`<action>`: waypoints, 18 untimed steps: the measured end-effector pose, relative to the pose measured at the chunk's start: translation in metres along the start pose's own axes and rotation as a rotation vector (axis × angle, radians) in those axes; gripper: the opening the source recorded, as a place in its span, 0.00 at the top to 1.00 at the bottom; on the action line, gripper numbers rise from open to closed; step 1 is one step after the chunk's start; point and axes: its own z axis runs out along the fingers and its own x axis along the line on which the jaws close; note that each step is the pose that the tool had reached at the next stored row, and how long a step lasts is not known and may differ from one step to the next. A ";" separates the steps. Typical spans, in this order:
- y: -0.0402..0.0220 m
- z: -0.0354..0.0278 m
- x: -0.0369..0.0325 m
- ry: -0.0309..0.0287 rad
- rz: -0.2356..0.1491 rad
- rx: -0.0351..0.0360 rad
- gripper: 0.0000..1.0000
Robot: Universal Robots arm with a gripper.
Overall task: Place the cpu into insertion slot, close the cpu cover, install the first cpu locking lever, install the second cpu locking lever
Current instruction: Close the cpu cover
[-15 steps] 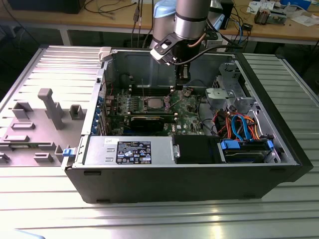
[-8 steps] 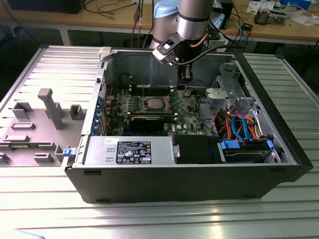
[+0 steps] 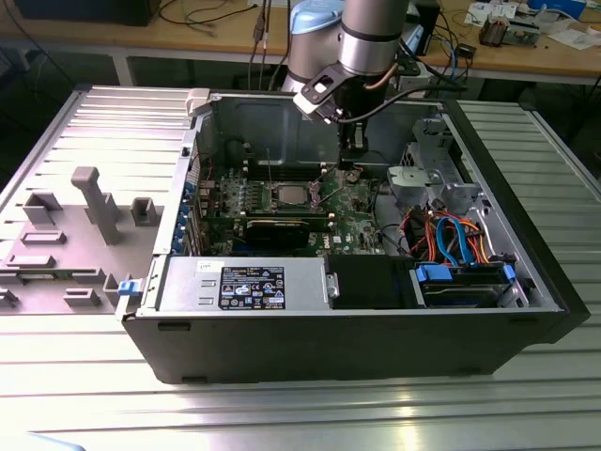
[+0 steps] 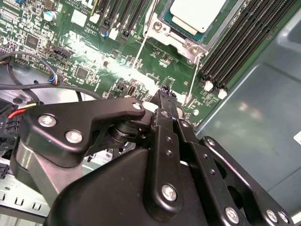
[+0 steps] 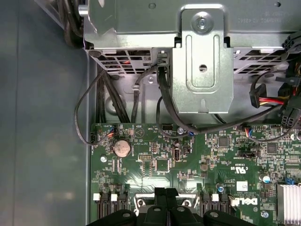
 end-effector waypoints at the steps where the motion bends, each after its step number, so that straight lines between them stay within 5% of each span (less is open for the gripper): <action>1: 0.0007 0.0001 0.0000 0.0000 0.000 0.0000 0.89; 6: 0.0075 0.0007 0.0003 0.0000 0.000 0.0007 0.89; 18: 0.0202 0.0131 0.0010 -0.0038 -0.025 0.0180 0.89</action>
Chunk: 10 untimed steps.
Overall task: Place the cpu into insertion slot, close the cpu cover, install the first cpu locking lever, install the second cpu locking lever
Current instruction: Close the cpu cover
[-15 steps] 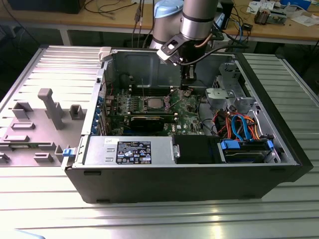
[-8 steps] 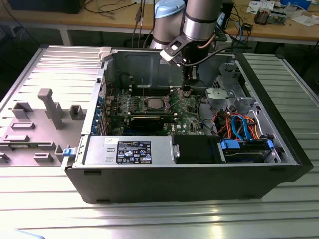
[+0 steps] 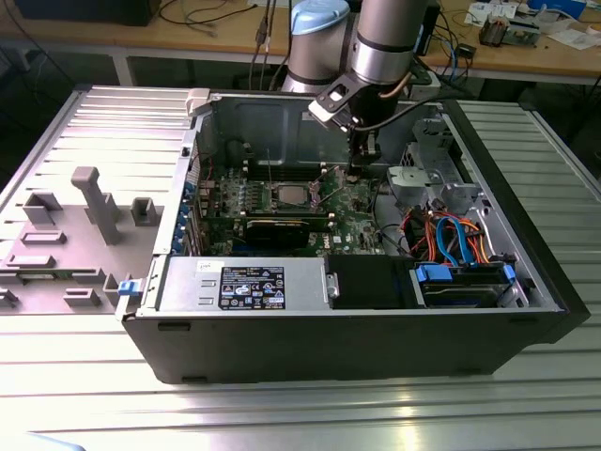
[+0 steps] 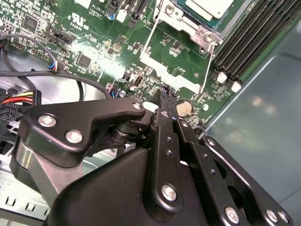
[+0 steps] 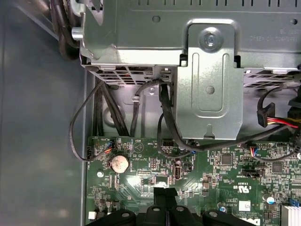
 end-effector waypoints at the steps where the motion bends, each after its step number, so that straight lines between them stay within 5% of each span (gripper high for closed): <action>1: 0.0000 0.0008 0.0000 0.0001 0.000 0.0000 0.89; 10: -0.0018 0.0014 0.0000 0.0000 0.000 0.0001 0.89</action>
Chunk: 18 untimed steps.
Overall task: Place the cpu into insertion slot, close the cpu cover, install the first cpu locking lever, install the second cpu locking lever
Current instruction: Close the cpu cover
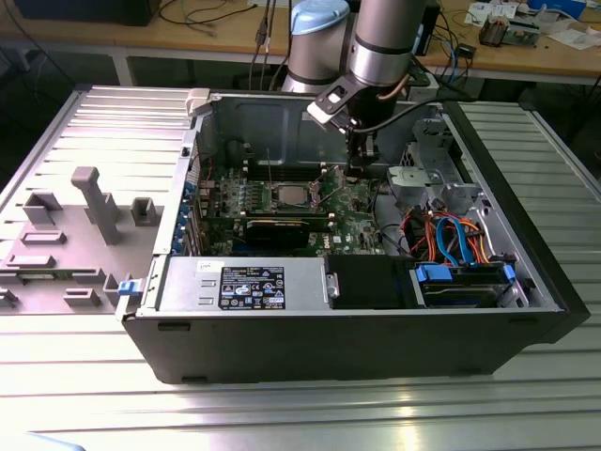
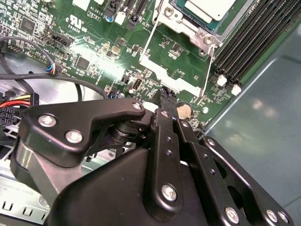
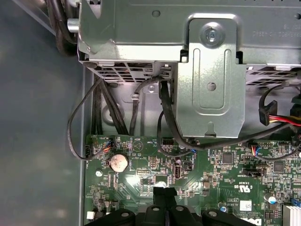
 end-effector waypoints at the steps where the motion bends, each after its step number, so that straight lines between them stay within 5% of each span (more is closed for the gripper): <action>1: -0.0002 0.0000 0.0000 0.0000 0.000 0.0000 0.89; 18: -0.0048 0.0001 0.0002 0.0000 0.000 0.0000 0.89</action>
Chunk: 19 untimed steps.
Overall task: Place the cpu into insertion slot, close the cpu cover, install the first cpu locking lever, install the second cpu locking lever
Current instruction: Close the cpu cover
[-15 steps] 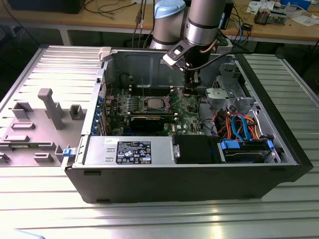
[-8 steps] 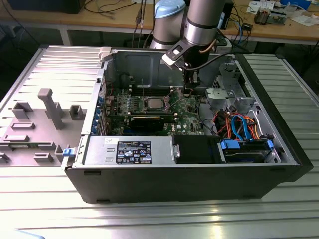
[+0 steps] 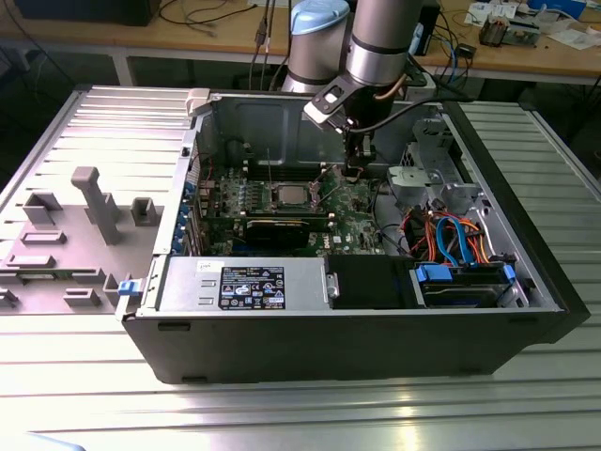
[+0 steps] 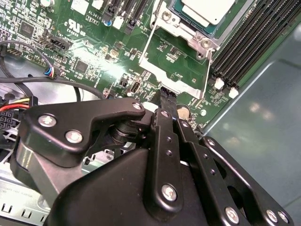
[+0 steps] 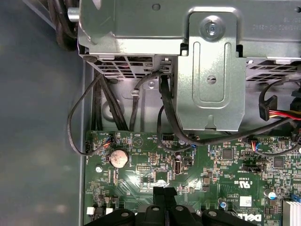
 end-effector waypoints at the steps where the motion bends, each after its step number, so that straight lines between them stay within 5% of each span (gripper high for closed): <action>1: -0.0005 0.0000 0.0000 -0.0001 0.000 0.0000 0.89; 19: -0.0138 0.0002 0.0004 0.0000 0.000 0.0000 0.89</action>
